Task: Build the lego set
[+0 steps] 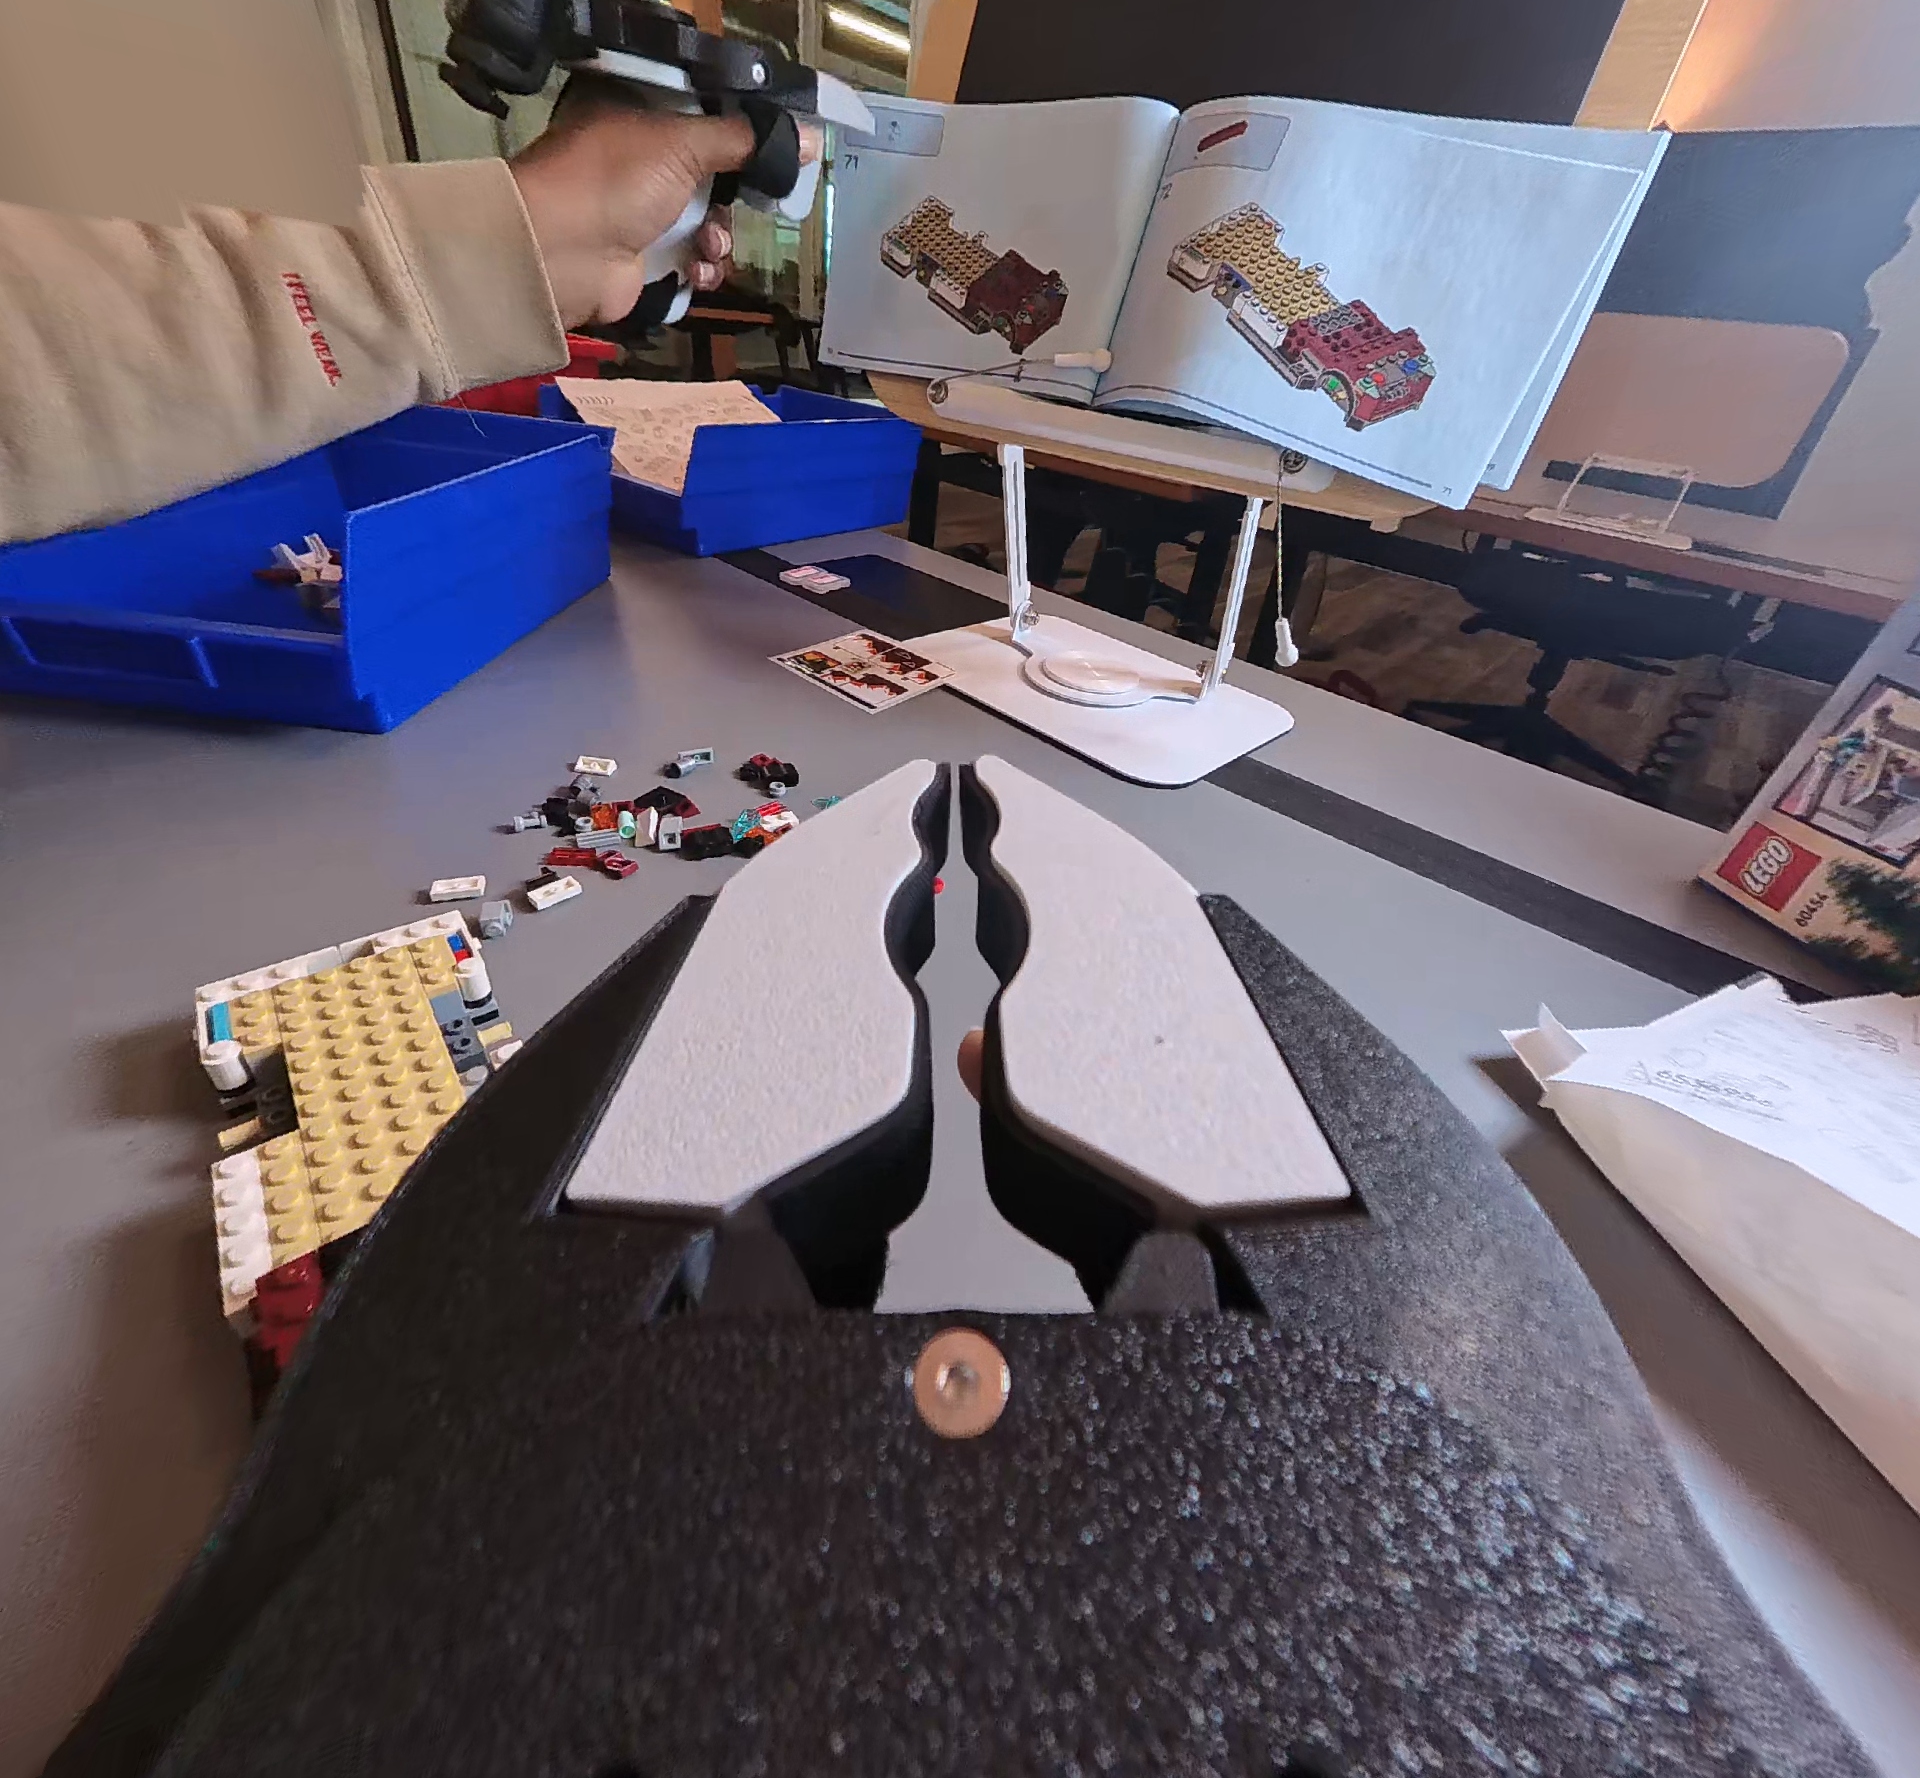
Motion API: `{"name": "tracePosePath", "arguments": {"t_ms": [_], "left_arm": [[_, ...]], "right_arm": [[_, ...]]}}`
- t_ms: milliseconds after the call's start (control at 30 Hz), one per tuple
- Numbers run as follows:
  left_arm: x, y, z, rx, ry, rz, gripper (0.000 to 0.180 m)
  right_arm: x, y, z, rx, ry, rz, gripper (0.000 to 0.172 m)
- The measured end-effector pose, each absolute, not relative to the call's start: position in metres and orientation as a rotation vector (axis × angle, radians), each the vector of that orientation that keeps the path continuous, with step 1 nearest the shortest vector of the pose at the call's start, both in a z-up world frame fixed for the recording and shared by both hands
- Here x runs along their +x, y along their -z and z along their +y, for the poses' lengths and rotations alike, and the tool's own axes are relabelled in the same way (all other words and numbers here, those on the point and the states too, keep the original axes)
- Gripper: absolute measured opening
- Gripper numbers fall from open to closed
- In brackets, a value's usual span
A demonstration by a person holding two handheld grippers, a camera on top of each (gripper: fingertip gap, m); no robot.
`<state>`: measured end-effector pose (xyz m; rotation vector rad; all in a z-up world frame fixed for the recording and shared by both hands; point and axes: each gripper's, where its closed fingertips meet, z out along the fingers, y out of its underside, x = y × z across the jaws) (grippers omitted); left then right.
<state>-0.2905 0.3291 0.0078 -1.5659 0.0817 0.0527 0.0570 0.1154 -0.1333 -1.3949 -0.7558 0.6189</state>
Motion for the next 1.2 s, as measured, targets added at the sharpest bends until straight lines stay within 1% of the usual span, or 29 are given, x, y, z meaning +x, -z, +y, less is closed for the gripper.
{"name": "tracePosePath", "arguments": {"t_ms": [133, 200, 267, 367, 467, 533, 700, 800, 1033, 1200], "left_arm": [[-0.269, -0.015, 0.305, -1.534, 0.008, 0.155, 0.0], [-0.236, -0.018, 0.269, -1.499, 0.125, 0.251, 0.0], [-0.199, -0.008, 0.222, -1.491, 0.227, 0.378, 0.0], [-0.159, 0.032, 0.149, -1.531, 0.358, 0.519, 0.0], [-0.143, 0.083, 0.097, -1.617, 0.437, 0.558, 0.009], [-0.141, 0.11, 0.077, -1.658, 0.457, 0.551, 0.011], [-0.144, 0.149, 0.063, -1.682, 0.44, 0.548, 0.001], [-0.142, 0.16, 0.062, -1.689, 0.414, 0.589, 0.0], [-0.149, 0.175, 0.067, -1.709, 0.317, 0.668, 0.0], [-0.146, 0.173, 0.064, -1.699, 0.336, 0.687, 0.0]], "right_arm": [[0.055, 0.14, 0.117, -1.425, -0.641, -0.76, 0.002], [0.052, 0.146, 0.118, -1.45, -0.648, -0.797, 0.002], [0.047, 0.153, 0.121, -1.484, -0.662, -0.876, 0.002], [0.03, 0.16, 0.132, -1.52, -0.679, -1.067, 0.003], [-0.006, 0.164, 0.149, -1.542, -0.66, -1.331, 0.007], [-0.037, 0.175, 0.159, -1.569, -0.67, -1.519, 0.009], [-0.094, 0.217, 0.184, -1.663, -0.631, -1.956, 0.016], [-0.111, 0.234, 0.195, -1.716, -0.591, -2.103, 0.018], [-0.117, 0.262, 0.198, -1.835, -0.496, -2.206, 0.023], [-0.097, 0.266, 0.202, -1.843, -0.409, -2.214, 0.023]]}}
